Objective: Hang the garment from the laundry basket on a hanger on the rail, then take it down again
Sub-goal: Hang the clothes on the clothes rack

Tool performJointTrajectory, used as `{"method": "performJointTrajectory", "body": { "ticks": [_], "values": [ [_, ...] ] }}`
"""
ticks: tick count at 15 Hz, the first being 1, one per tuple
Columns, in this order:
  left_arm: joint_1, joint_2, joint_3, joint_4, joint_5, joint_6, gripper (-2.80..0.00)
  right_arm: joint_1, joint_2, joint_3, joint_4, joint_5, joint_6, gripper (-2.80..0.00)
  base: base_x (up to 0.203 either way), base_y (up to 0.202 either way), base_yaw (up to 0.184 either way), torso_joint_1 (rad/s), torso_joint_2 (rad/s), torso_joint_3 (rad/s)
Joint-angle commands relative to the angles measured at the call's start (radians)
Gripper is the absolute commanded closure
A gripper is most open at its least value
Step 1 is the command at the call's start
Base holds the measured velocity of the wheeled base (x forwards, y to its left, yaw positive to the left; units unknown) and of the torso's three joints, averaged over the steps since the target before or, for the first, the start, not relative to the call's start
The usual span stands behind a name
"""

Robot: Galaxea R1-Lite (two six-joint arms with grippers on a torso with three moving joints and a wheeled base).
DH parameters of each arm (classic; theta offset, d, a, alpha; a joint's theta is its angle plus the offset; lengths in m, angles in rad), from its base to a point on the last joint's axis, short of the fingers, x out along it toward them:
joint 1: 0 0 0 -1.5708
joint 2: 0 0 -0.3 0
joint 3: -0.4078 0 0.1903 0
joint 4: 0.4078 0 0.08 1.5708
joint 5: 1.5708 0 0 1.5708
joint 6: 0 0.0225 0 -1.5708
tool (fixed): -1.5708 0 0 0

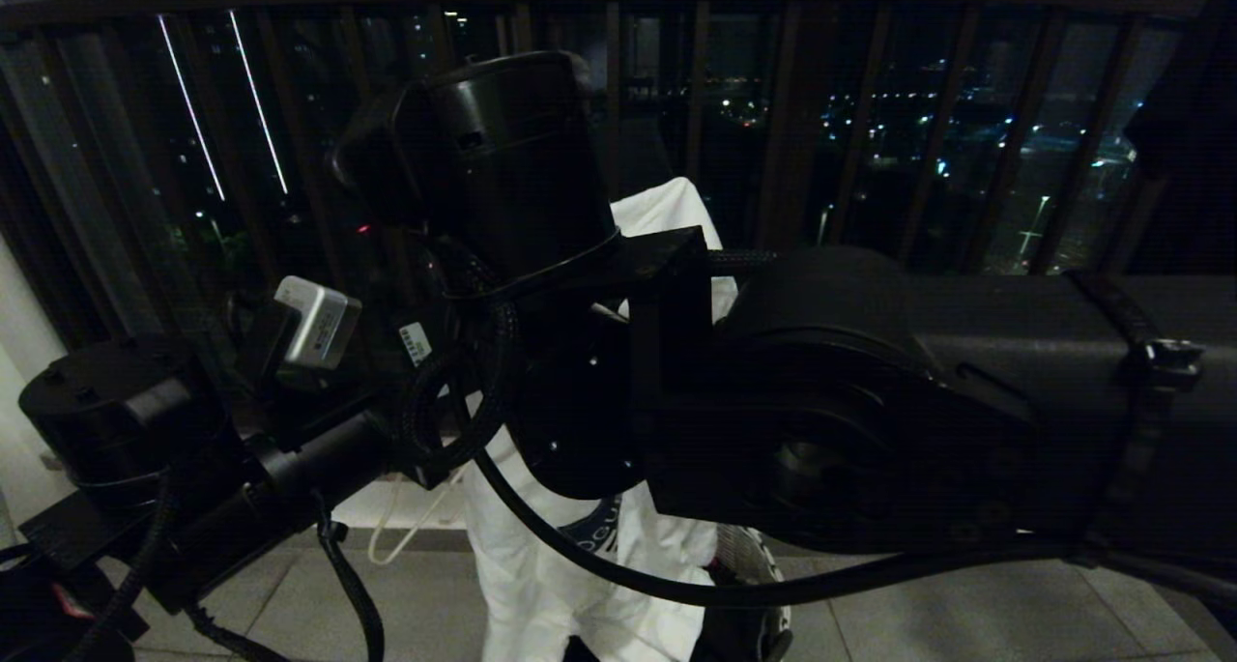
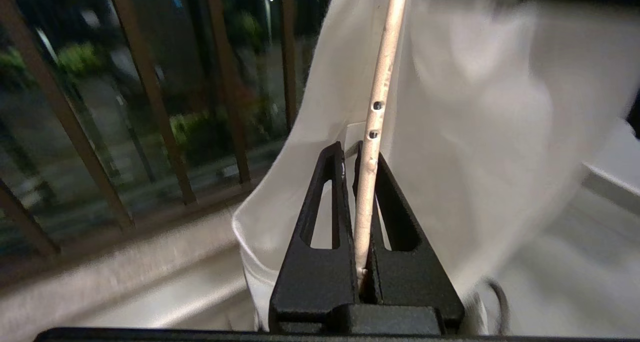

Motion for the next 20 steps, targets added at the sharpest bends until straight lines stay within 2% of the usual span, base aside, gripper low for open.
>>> {"method": "performJointTrajectory", "body": {
  "ticks": [1,9,10,16,20],
  "values": [
    [-0.003,0.043,0.009,-0.050,0.005,0.000,0.00,0.002,0.010,-0.002,-0.001,-0.003,0.000,0.00,0.000,0.000,0.000,0.000,0.00,0.000],
    [-0.003,0.029,0.004,-0.085,0.006,-0.028,0.00,-0.002,0.016,0.003,-0.032,-0.013,-0.029,0.00,0.000,0.000,0.000,0.000,0.00,0.000],
    [-0.001,0.026,0.003,-0.095,0.008,-0.037,0.00,-0.002,0.015,0.004,-0.032,-0.013,-0.028,-2.80,0.000,0.000,0.000,0.000,0.00,0.000],
    [0.025,0.017,-0.003,-0.097,0.009,-0.040,0.00,-0.003,-0.019,0.011,-0.027,-0.072,-0.026,-2.80,0.000,0.000,0.000,0.000,0.00,0.000],
    [0.045,0.019,-0.006,-0.098,0.009,-0.042,0.00,-0.016,-0.125,0.140,-0.025,-0.106,-0.026,-2.80,0.000,0.000,0.000,0.000,0.00,0.000]
  ]
}}
